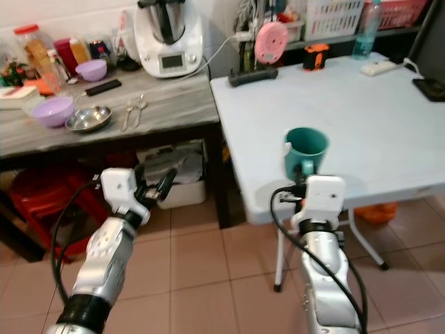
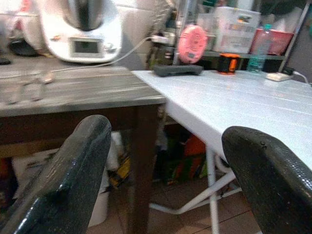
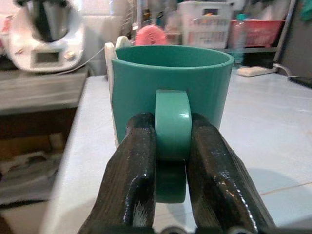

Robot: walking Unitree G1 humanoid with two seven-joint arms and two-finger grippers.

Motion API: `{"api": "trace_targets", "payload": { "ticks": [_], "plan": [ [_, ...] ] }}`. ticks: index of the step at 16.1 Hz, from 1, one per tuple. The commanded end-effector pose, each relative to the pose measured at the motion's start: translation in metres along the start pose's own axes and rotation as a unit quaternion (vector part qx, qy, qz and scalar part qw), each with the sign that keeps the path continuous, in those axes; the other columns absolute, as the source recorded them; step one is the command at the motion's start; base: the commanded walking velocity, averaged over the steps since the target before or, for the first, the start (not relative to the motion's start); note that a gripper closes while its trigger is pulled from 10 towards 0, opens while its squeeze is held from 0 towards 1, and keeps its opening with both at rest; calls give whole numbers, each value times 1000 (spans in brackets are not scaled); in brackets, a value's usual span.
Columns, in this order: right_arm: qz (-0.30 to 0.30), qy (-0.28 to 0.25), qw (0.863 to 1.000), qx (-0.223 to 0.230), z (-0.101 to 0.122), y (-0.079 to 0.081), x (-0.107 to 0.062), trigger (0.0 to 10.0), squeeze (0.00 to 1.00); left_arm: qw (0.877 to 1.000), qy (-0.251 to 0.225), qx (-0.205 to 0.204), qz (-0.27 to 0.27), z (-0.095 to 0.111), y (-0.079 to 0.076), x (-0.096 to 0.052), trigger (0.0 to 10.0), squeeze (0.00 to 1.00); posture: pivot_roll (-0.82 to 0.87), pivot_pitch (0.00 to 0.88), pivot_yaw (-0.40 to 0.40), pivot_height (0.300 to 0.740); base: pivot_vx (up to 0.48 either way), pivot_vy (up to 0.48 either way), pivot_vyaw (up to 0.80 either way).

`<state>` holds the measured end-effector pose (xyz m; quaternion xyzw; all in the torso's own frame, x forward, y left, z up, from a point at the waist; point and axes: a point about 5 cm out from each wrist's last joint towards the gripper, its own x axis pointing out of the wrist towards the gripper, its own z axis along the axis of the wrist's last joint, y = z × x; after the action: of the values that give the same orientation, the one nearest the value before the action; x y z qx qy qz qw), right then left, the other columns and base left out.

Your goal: Setting the table

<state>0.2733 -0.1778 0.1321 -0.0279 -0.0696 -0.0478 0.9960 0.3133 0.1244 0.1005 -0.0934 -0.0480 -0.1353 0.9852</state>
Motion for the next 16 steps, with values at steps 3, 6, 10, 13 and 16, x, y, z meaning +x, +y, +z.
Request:
{"api": "trace_targets", "payload": {
  "ticks": [3, 6, 10, 13, 16],
  "plan": [
    [21, -20, 1000, 7, 8, 13, 4, 10000, 0, 1000, 0, 11, 20, 1, 13, -3, 10000, 0, -132, 0, 97, 740, 0, 417, 0],
    [23, -20, 1000, 6, 8, 13, 4, 10000, 0, 1000, 2, 14, 21, 0, 13, -4, 10000, 0, -134, 0, 98, 740, 0, 421, 0],
    [22, -20, 1000, 5, 8, 12, 3, 10000, 0, 1000, 5, 14, 24, -1, 12, -3, 10000, 0, -140, 0, 98, 740, 0, 423, 0],
    [22, -21, 1000, 5, 8, 11, 3, 10000, 0, 1000, 6, 12, 27, -1, 12, -2, 10000, 0, -143, 0, 96, 740, 0, 399, 0],
    [26, -23, 999, 4, 9, 11, 2, 10000, 0, 998, 4, 32, 45, -1, 16, -4, 10000, 0, -144, 0, 96, 740, 0, 0, 550]
  ]
}}
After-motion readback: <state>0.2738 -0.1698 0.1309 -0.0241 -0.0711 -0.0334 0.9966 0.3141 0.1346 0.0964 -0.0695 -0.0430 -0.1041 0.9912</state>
